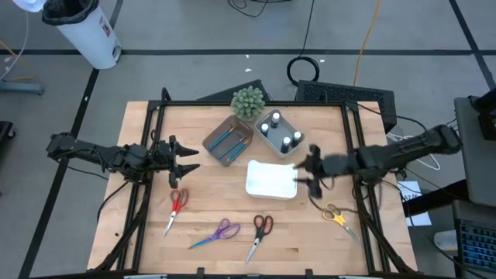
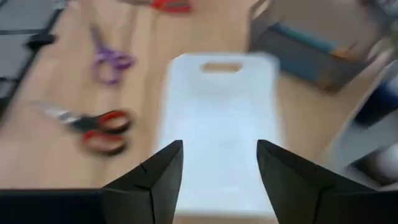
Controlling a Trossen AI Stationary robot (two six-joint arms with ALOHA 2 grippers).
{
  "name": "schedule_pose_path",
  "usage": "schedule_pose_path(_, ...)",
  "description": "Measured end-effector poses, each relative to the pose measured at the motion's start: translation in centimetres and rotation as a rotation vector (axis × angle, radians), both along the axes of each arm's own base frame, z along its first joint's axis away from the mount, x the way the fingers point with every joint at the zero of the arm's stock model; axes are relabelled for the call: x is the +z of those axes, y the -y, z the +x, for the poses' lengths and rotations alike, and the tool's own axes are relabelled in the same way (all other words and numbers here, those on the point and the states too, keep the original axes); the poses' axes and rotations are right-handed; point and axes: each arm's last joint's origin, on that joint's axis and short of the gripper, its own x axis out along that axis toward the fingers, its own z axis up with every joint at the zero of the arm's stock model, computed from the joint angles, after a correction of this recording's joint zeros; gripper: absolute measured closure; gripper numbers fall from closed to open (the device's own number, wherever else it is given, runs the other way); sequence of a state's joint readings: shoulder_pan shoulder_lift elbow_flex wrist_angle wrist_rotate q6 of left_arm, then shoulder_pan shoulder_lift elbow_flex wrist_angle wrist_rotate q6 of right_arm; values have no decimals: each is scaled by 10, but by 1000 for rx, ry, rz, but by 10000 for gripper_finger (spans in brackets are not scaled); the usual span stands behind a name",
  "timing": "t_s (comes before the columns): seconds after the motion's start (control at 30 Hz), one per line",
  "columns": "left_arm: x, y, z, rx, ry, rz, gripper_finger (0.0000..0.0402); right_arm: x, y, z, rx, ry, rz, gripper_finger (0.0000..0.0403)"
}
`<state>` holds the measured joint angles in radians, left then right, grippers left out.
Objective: Pick & Place Paint Supplies
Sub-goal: Put the yellow scissors into the white bin
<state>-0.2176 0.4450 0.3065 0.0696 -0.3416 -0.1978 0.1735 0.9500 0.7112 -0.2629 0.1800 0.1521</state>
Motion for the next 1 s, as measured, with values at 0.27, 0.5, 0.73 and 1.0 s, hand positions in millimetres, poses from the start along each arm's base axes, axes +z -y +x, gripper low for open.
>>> schedule_pose_path(0.27, 0, 0, 0, 2, 5, -42, 149, -21, -70, -41, -69, -301, 212, 224)
schedule_pose_path(0.5, 0, 0, 0, 4, 9, -69, 149, -56, -84, -79, -363, -716, 159, 248)
schedule_pose_path(0.73, 0, 0, 0, 5, 9, -72, 149, -82, -94, -80, -397, -777, 176, 248)
schedule_pose_path(1.0, 0, 0, 0, 4, 9, -66, 149, -120, -81, -85, -414, -818, 217, 263)
